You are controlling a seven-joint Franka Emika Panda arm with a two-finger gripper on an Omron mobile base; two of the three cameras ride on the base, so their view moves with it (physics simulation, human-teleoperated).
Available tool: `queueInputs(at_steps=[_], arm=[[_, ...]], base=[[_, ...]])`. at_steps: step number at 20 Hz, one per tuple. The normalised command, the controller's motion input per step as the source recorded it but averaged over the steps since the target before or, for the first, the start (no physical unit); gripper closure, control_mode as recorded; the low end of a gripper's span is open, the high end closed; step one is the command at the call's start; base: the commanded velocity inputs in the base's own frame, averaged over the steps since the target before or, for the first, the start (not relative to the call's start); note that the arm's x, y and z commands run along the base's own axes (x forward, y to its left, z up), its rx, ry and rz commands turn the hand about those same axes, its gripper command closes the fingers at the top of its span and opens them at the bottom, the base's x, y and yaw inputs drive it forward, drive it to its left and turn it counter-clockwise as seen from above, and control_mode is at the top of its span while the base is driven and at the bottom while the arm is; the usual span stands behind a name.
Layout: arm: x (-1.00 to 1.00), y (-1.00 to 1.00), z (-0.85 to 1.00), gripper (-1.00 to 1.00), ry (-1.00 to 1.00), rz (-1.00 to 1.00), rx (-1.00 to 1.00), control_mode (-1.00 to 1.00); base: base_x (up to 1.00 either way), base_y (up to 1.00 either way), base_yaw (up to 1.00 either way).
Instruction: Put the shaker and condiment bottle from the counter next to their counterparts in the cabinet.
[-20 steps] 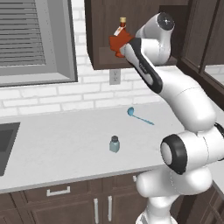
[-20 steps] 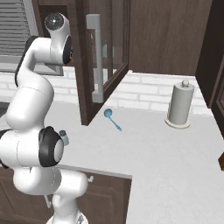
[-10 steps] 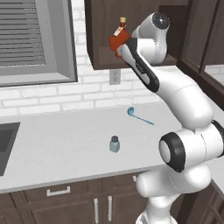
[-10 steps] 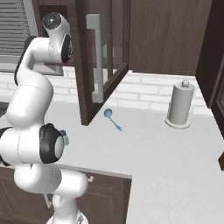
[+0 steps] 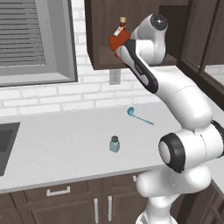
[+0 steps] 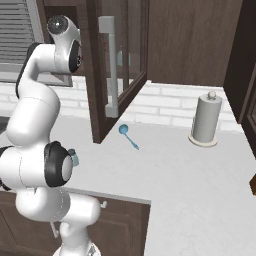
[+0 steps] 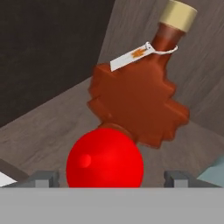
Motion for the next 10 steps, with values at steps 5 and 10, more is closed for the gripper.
queueInputs(at_steps=[5, 10], arm=[[0.18, 0.0, -0.04, -1.0, 0.0, 0.0, 0.0, -1.0], [0.27, -0.03, 0.0, -1.0, 0.0, 0.0, 0.0, -1.0]], base=[[0.0, 0.0, 0.0], [0.0, 0.0, 0.0]])
